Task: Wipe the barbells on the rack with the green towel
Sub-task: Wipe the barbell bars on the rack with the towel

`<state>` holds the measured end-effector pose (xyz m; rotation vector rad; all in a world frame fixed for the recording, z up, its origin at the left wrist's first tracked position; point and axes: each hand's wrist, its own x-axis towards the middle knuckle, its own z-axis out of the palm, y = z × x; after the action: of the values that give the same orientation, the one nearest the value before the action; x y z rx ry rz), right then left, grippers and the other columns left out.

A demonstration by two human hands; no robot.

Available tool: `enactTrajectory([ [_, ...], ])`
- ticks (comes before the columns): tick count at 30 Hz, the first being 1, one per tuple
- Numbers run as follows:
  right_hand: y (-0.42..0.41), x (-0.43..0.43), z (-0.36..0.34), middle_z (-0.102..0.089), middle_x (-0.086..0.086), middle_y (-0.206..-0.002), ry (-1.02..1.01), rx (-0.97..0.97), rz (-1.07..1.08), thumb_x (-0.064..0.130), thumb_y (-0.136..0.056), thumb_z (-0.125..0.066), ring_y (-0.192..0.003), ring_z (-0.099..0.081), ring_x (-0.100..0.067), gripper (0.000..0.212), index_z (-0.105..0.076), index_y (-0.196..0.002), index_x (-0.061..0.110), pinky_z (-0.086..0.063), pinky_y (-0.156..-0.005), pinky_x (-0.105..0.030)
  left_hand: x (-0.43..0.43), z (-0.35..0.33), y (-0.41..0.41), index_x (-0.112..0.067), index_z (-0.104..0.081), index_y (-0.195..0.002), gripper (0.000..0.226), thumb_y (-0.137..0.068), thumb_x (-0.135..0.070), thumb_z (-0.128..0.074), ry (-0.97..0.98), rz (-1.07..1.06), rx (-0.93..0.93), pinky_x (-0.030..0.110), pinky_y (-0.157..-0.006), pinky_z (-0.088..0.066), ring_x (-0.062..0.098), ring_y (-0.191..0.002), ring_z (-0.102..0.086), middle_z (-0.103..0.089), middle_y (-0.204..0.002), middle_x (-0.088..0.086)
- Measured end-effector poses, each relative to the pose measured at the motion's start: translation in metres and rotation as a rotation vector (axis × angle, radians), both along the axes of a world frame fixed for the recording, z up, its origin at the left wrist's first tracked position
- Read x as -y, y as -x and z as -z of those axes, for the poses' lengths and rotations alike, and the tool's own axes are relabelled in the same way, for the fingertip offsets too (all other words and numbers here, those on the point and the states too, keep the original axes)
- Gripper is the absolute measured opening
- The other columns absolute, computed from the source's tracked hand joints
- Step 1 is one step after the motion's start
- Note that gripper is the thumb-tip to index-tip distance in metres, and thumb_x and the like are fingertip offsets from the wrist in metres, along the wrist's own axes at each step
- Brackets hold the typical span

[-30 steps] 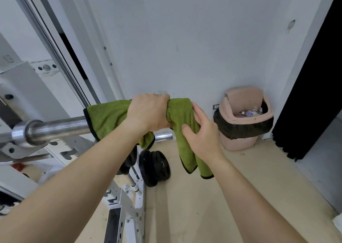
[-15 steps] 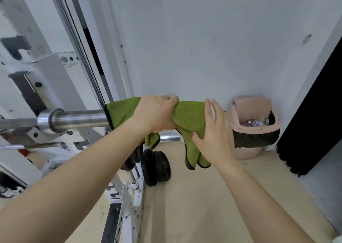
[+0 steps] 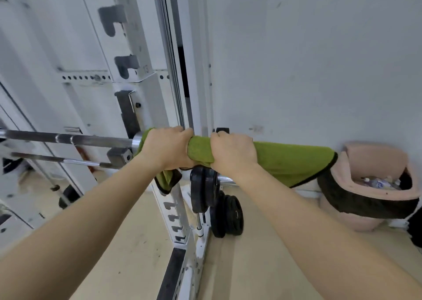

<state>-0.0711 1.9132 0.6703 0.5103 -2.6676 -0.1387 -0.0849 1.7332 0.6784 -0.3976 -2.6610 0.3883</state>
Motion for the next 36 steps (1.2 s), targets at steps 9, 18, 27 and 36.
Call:
enactTrajectory([
  [9,-0.007,-0.011,0.023,-0.064,-0.003,-0.097,0.072,-0.164,-0.096,0.037,-0.076,-0.070,-0.082,-0.061,-0.024,0.044,-0.058,-0.112,0.015,-0.042,-0.068,-0.037,0.000,0.019,-0.011,-0.017,-0.058,-0.099,0.058,-0.061,-0.058,-0.072,-0.095,-0.203,-0.101,0.046,-0.084,-0.047,0.031,-0.090,-0.060,-0.063,-0.096,0.004],
  [18,-0.047,-0.026,0.007,-0.045,-0.007,-0.145,0.369,0.034,-0.160,0.035,-0.081,-0.056,-0.130,-0.044,-0.029,0.072,-0.036,-0.148,0.019,-0.033,-0.110,-0.044,-0.020,0.017,-0.076,-0.023,-0.045,-0.126,0.044,-0.087,-0.023,-0.065,-0.636,0.092,0.090,0.046,-0.072,-0.054,0.030,-0.091,-0.064,-0.062,-0.118,0.003],
  [27,-0.141,0.133,-0.013,-0.060,0.009,-0.079,0.366,0.423,-0.397,0.047,-0.084,-0.060,-0.074,-0.056,-0.013,0.023,-0.044,-0.078,0.032,-0.038,-0.056,-0.032,0.141,-0.004,-0.238,-0.025,-0.060,-0.125,0.066,-0.067,-0.049,-0.077,-0.550,-0.091,0.201,0.035,-0.082,-0.051,0.018,-0.100,-0.061,-0.062,-0.110,-0.005],
  [36,-0.268,0.395,-0.006,-0.054,0.006,-0.076,0.276,0.475,-0.525,0.040,-0.079,-0.066,-0.071,-0.053,-0.021,0.030,-0.039,-0.078,0.028,-0.038,-0.054,-0.036,0.367,0.019,-0.398,-0.017,-0.070,-0.082,0.030,-0.077,-0.047,-0.076,-1.215,-0.229,0.265,0.045,-0.074,-0.058,0.022,-0.075,-0.069,-0.070,-0.079,0.007],
])
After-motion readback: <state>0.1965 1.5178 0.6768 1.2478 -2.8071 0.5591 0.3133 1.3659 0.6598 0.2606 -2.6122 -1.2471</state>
